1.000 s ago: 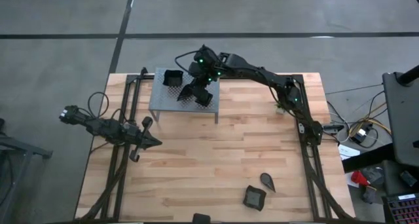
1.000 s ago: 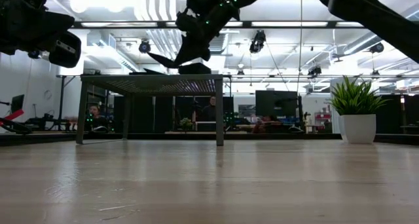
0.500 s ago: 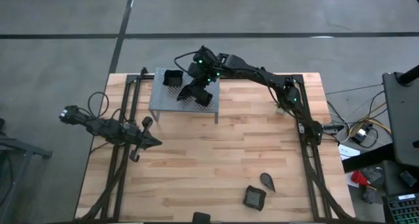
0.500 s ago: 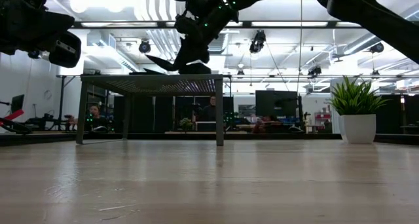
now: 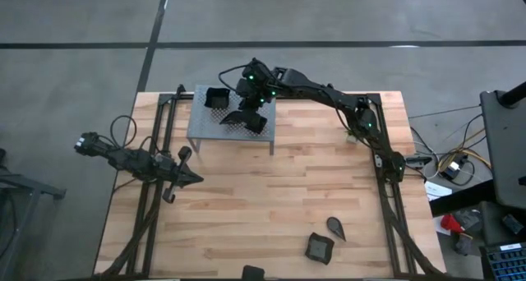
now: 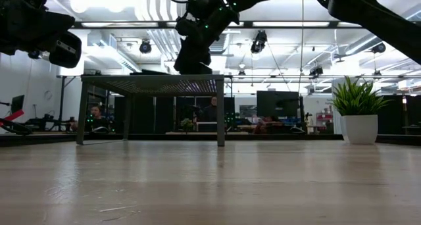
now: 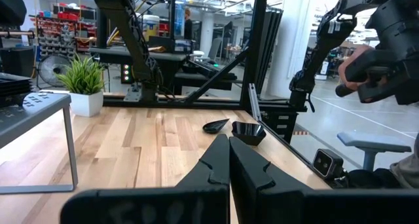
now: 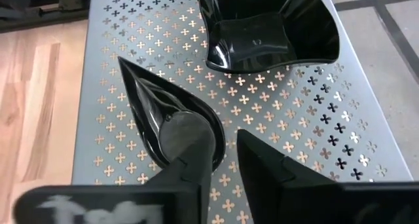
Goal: Pick & Place Mini shaped plates
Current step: Stack the black leaf-shaped plate on top of the black leaf-shaped plate on the shelf
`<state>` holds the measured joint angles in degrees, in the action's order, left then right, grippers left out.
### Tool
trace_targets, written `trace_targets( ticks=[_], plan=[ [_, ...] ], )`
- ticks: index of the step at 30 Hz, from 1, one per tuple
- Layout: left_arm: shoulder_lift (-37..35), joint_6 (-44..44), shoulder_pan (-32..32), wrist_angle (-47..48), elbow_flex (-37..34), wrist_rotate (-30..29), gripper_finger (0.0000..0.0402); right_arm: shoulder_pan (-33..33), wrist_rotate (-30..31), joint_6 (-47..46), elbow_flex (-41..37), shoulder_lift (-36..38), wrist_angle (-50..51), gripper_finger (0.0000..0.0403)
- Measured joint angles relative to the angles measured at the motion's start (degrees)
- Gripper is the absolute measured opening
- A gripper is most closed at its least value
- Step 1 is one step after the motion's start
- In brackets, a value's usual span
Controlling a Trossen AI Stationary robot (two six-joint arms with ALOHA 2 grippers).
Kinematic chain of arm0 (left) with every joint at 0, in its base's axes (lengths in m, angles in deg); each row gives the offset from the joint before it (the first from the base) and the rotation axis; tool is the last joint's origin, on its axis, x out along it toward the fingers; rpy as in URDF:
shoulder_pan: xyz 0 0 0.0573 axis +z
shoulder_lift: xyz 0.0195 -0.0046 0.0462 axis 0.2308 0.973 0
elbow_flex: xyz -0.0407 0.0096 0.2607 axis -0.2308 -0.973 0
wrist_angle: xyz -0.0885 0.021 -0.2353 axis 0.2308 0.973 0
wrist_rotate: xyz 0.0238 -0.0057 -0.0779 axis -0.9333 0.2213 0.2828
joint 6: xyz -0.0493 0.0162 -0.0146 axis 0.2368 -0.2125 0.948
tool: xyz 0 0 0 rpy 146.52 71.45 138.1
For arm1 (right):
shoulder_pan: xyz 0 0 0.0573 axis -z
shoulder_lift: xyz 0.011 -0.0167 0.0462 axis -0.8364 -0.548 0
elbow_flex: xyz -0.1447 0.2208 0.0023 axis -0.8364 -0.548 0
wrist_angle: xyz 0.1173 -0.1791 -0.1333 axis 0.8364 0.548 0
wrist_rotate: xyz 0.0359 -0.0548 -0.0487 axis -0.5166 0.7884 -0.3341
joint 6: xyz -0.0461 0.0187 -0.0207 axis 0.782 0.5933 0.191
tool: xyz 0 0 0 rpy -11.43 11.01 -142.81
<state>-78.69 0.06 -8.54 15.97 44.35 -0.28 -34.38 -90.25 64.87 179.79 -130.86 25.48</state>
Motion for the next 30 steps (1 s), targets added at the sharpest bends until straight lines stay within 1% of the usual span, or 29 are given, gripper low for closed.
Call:
trace_targets(
  ticks=[6, 13, 17, 23, 30],
  plan=[
    [0.0, 0.0, 0.0, 0.0, 0.0, 0.02, 0.0, 0.03, 0.0, 0.19, 0.0, 0.13, 0.08, 0.0099],
    [0.0, 0.0, 0.0, 0.0, 0.0, 0.02, 0.0, -0.19, -0.04, 0.05, -0.04, 1.9, 2.41, 0.0112],
    [0.0, -0.02, 0.02, -0.02, 0.0, 0.02, 0.0, -0.73, -0.09, 0.21, -0.04, 3.02, 7.05, 0.0107],
    [0.0, 0.0, 0.0, -0.02, 0.0, 0.0, 0.0, -2.07, -0.13, 0.46, -0.04, 5.33, 17.37, 0.0089],
    [-0.01, 0.0, 0.02, 0.0, 0.0, 0.0, 0.0, -6.16, -0.58, -0.02, -0.04, 7.5, 29.9, 0.0071]
  ],
)
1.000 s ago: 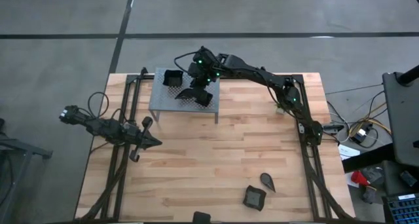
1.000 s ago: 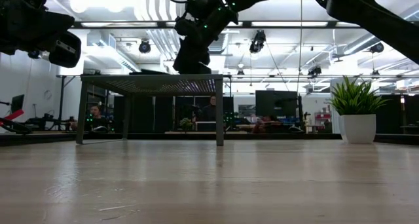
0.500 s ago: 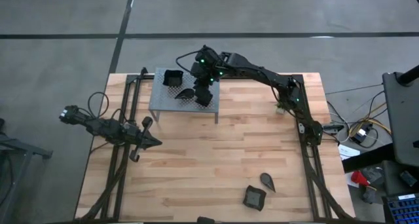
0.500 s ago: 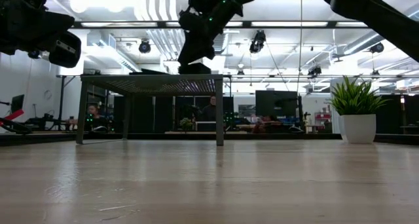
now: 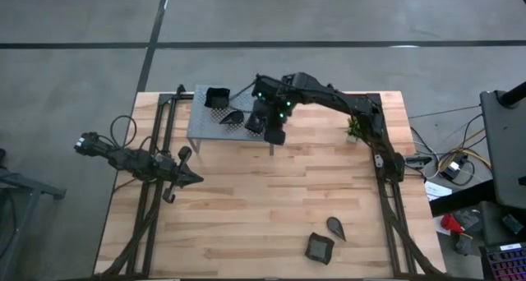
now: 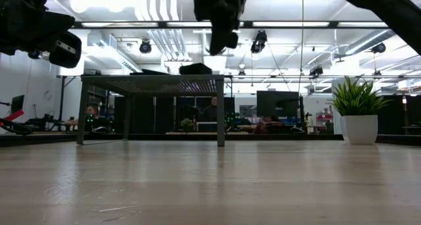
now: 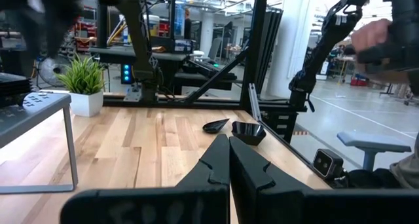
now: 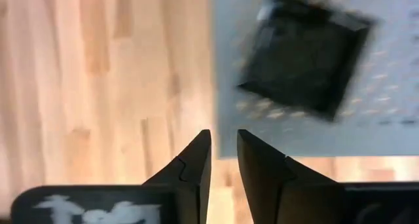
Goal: Pick & Place Mini shaped plates
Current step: Stack the black leaf-shaped plate on top of the black leaf-shaped plate on the shelf
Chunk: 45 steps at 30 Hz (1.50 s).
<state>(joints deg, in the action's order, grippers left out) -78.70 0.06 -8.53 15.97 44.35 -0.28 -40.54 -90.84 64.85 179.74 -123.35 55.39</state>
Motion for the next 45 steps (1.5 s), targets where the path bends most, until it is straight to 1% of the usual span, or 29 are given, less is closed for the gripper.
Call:
trace_targets(
  ticks=[10, 13, 16, 18, 22, 27, 29, 32, 36, 42, 45],
  plan=[
    [0.01, 0.0, 0.0, -0.01, 0.0, 0.0, 0.0, -8.85, 0.02, 1.09, 0.0, 0.3, 6.77, 0.006],
    [0.0, 0.0, 0.0, -0.01, 0.0, 0.01, 0.0, -11.9, 0.02, 1.27, 0.0, 0.37, 7.31, 0.0044],
    [0.01, 0.0, 0.0, 0.0, 0.0, -0.01, 0.0, -15.16, 0.02, 1.35, 0.0, 0.45, 7.26, 0.0017],
    [0.0, 0.0, 0.0, 0.0, 0.0, 0.01, 0.0, -17.32, 0.02, 1.18, 0.0, 0.45, 6.85, 0.0011],
    [0.01, 0.0, -0.01, 0.0, 0.0, 0.01, 0.0, -21.46, 0.48, -1.18, -0.02, 0.45, 4.86, 0.0008],
    [0.01, 0.0, -0.02, 0.0, 0.0, -0.01, 0.0, -26.23, 0.89, -5.03, -0.65, 0.45, 4.88, 0.0008],
    [-0.01, 0.0, 0.0, 0.0, 0.0, -0.01, 0.0, -28.26, 2.94, -6.14, -1.74, 0.45, 4.73, 0.0008],
    [0.0, 0.0, 0.0, 0.0, 0.0, 0.01, 0.0, -31.24, 6.45, -7.91, -5.3, 0.65, 2.85, 0.0008],
    [0.0, 0.0, -0.01, -0.02, 0.0, 0.01, 0.0, -34.67, 6.93, -10.82, -13.43, 2.86, -5.05, 0.0008],
    [-0.01, 0.0, -0.02, -0.02, 0.0, 0.01, 0.0, -38.25, 9.44, -20.01, -28.55, 10.23, -9.63, 0.0008],
    [0.0, 0.0, -0.01, -0.01, 0.0, 0.0, 0.0, -39.41, 9.78, -26.45, -37.15, 16.06, -15.18, 0.0008]
  ],
)
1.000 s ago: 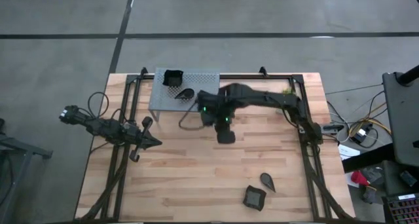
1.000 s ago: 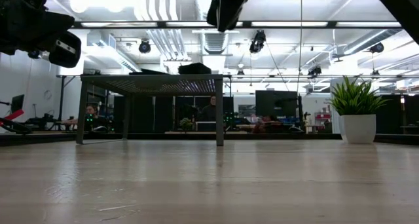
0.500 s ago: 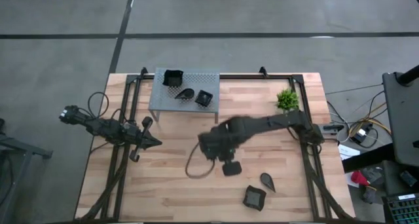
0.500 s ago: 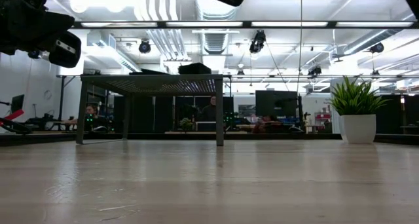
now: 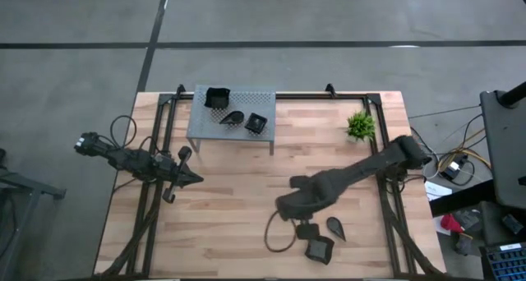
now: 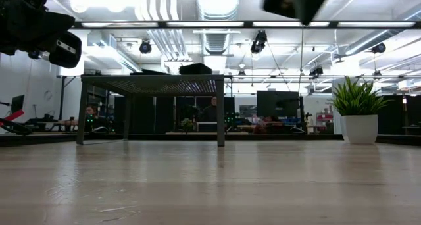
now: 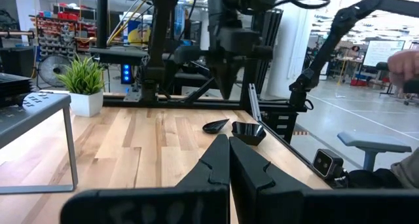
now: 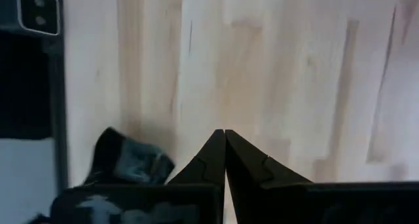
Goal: Pick & Place Mini shaped plates
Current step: Stack the black leaf-shaped plate on top of the black leaf-shaped plate on the shelf
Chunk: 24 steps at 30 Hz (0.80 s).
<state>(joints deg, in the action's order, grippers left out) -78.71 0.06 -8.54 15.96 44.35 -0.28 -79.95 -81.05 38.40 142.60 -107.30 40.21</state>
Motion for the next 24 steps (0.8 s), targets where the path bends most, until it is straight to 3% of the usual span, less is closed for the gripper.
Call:
trace_targets(
  ticks=[8, 18, 24],
  plan=[
    [0.0, 0.0, -0.01, 0.01, 0.0, 0.02, 0.0, -3.32, -0.04, -18.24, -22.4, 14.64, -12.5, 0.0008],
    [-0.01, 0.0, -0.01, 0.01, 0.0, 0.0, 0.0, -6.44, -0.8, -44.86, -42.35, 25.52, -14.71, 0.0008],
    [-0.01, 0.0, -0.01, 0.01, 0.0, 0.02, 0.0, -6.81, -3.55, -45.42, -49.06, 27.32, -22.15, 0.0008]
  ],
)
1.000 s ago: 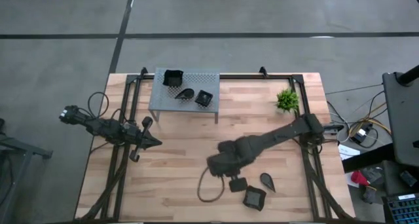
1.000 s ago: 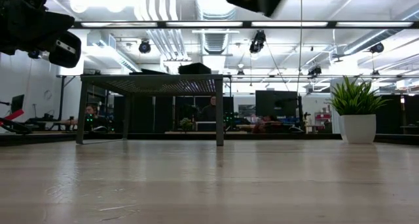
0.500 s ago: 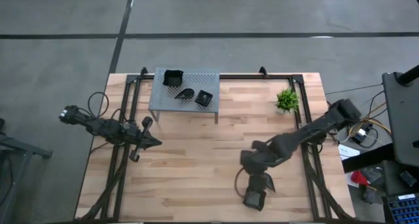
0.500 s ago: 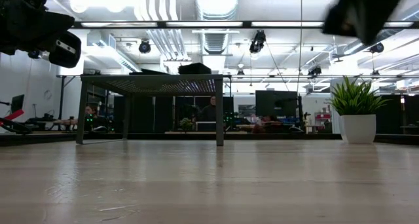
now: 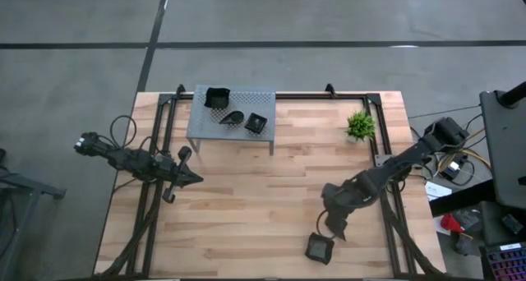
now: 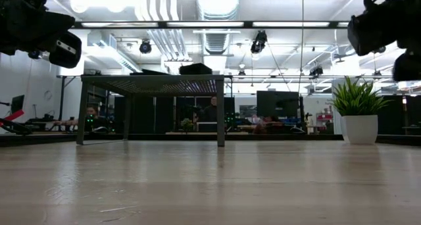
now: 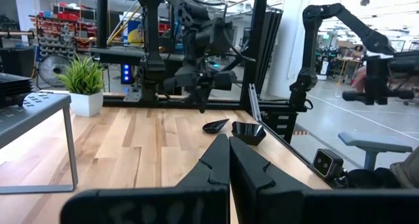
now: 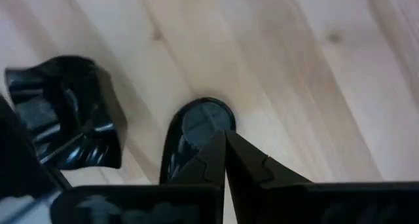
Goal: Pick & Place Mini shaped plates
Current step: Stack the black leaf-shaped plate on top of the black leaf-shaped plate on the shelf
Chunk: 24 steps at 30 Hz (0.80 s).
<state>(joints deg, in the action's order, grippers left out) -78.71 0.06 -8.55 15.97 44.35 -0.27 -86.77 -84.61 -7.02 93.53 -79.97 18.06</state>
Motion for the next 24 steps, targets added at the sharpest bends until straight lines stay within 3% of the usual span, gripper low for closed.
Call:
trace_targets(
  ticks=[6, 15, 24],
  plan=[
    [0.04, 0.0, 0.0, 0.0, 0.0, -0.01, 0.0, 0.0, -2.87, 13.16, -1.42, -2.25, -4.8, 0.0023],
    [0.11, 0.0, 0.0, -0.01, 0.0, -0.01, 0.0, 0.0, 0.78, 35.26, 2.94, -8.15, -4.2, 0.0103],
    [0.22, 0.0, 0.0, 0.0, 0.0, -0.01, 0.0, -0.14, -0.2, 30.77, 3.94, -11.82, 3.67, 0.0118]
  ],
)
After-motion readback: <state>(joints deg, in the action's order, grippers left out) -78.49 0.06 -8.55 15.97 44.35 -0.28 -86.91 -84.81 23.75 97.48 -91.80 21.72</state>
